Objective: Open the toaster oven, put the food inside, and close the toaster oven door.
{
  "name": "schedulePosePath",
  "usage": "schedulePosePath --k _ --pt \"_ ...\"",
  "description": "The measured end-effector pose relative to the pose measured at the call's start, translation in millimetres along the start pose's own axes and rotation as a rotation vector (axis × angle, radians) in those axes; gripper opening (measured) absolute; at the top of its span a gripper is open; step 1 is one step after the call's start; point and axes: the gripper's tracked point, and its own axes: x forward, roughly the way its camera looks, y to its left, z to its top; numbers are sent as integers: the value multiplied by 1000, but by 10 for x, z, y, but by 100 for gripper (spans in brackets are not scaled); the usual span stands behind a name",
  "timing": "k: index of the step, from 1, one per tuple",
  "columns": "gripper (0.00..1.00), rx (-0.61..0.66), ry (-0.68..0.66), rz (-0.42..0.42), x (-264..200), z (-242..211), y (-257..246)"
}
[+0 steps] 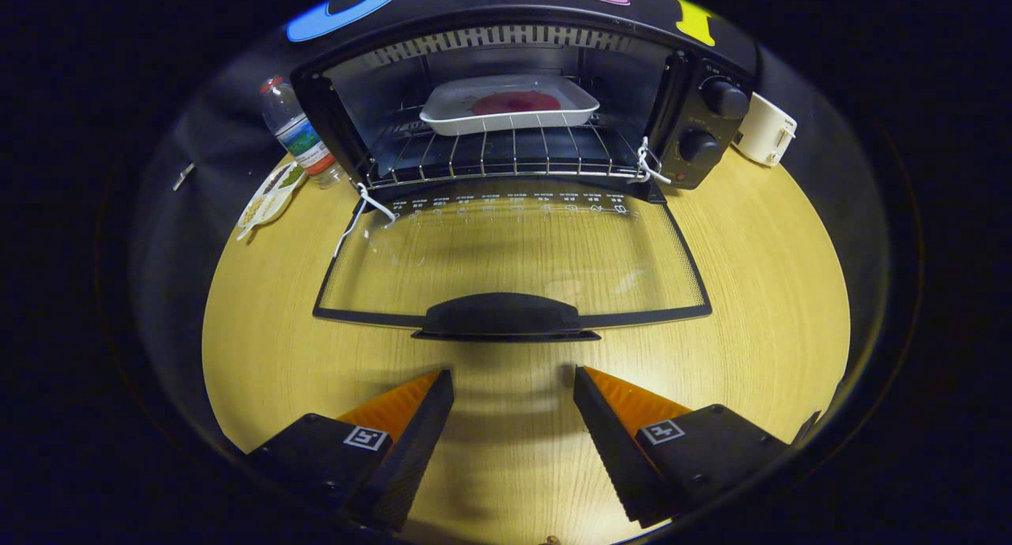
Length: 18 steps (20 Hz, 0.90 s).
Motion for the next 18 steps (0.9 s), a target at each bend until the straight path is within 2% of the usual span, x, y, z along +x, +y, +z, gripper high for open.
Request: schedulePosePath --k 5,9,18 --pt "99 2 -10 -26 61 116 -41" --pt "99 25 -31 33 -71 175 5" --pt "99 26 -116 70 -469 392 64"
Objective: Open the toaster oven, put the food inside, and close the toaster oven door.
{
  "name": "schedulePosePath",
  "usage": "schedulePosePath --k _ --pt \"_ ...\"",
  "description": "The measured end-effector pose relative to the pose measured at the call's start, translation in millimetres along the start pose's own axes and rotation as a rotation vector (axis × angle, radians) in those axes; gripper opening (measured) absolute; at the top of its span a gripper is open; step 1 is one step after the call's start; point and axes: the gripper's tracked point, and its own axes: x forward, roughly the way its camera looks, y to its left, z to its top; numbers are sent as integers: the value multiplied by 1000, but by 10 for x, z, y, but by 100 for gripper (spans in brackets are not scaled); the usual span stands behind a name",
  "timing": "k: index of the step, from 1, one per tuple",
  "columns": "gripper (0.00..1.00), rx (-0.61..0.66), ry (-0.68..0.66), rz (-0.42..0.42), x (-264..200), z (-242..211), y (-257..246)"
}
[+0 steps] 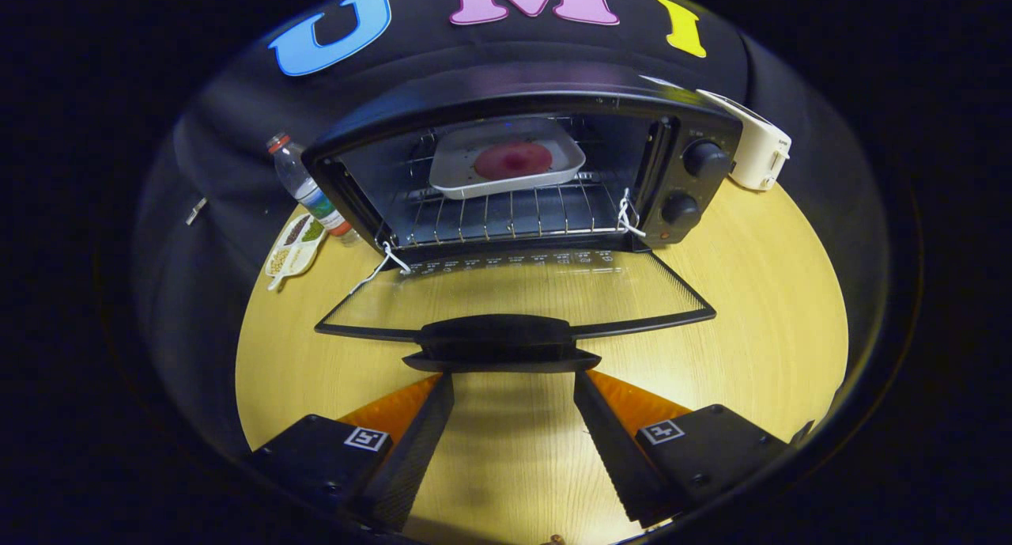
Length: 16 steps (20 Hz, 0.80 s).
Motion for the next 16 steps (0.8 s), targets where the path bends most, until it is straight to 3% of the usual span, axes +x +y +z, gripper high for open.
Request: schedulePosePath --k 7,16 --pt "99 -15 -129 27 -260 393 69" --pt "99 -47 -165 64 -398 436 153"
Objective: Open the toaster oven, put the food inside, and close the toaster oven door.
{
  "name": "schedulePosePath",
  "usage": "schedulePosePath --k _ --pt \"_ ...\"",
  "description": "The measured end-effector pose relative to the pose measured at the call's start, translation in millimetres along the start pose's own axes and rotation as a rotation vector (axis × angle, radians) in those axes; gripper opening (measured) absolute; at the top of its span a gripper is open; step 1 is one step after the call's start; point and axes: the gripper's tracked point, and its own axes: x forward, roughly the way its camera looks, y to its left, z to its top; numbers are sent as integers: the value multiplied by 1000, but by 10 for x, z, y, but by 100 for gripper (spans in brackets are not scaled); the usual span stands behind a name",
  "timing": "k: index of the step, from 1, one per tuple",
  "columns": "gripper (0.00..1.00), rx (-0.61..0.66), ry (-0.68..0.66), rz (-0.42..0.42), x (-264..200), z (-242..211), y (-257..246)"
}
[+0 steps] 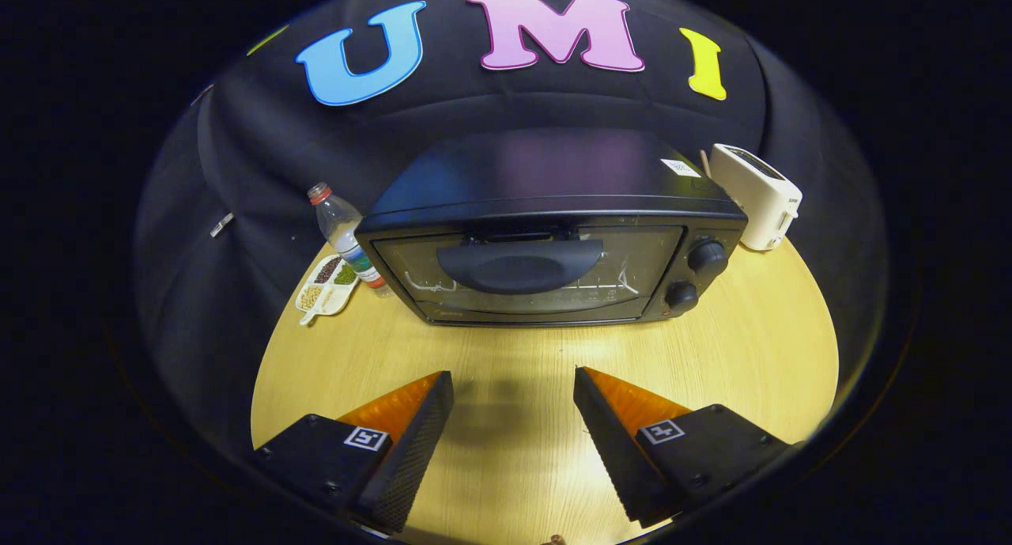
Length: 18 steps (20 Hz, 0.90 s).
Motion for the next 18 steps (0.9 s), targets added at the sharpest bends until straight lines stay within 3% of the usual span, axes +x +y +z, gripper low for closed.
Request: schedulePosePath --k 6,11,18 --pt "99 -6 -145 5 -573 278 -109" --pt "99 6 -360 -52 -1629 684 -457" --pt "98 -121 -639 -96 -3124 1329 -1021"
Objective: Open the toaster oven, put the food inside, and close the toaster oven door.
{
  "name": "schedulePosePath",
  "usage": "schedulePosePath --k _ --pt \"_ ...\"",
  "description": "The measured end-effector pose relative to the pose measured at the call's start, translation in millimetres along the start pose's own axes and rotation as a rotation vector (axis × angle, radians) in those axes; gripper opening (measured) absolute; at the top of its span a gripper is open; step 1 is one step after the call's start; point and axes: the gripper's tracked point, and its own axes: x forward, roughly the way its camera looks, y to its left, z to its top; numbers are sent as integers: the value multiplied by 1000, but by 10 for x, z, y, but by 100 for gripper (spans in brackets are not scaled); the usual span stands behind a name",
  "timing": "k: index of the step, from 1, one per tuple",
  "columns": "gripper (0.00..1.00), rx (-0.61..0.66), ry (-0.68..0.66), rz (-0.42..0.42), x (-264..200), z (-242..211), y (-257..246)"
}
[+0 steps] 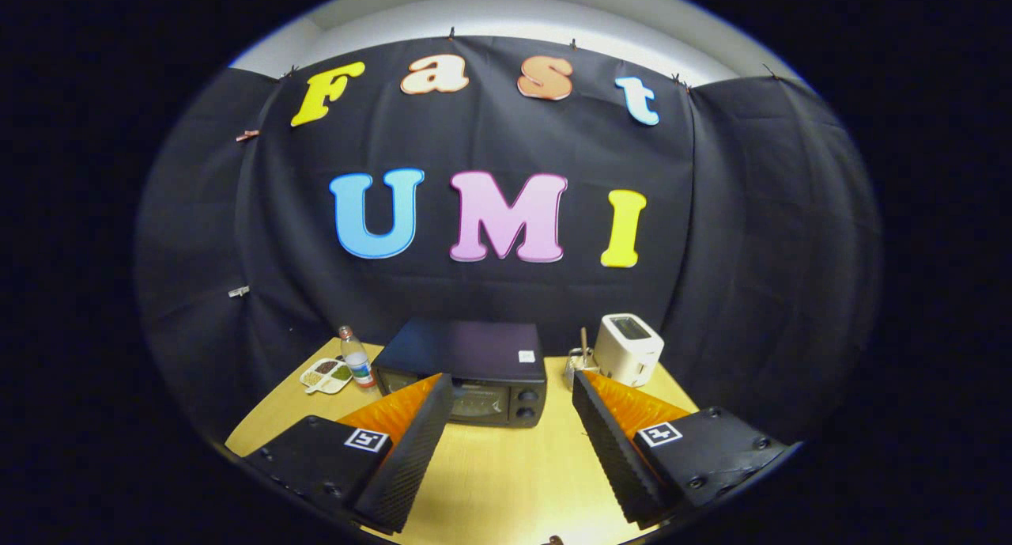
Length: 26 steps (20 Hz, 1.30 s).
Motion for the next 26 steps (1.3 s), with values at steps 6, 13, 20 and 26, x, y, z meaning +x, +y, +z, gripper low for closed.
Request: schedulePosePath --k 6,13,20,26 --pt "98 97 -110 49 -319 1013 -710" --pt "98 90 -138 159 -425 1364 -1018" --pt "98 106 -147 164 -392 1351 -926" --pt "98 89 -154 164 -470 1356 -813"
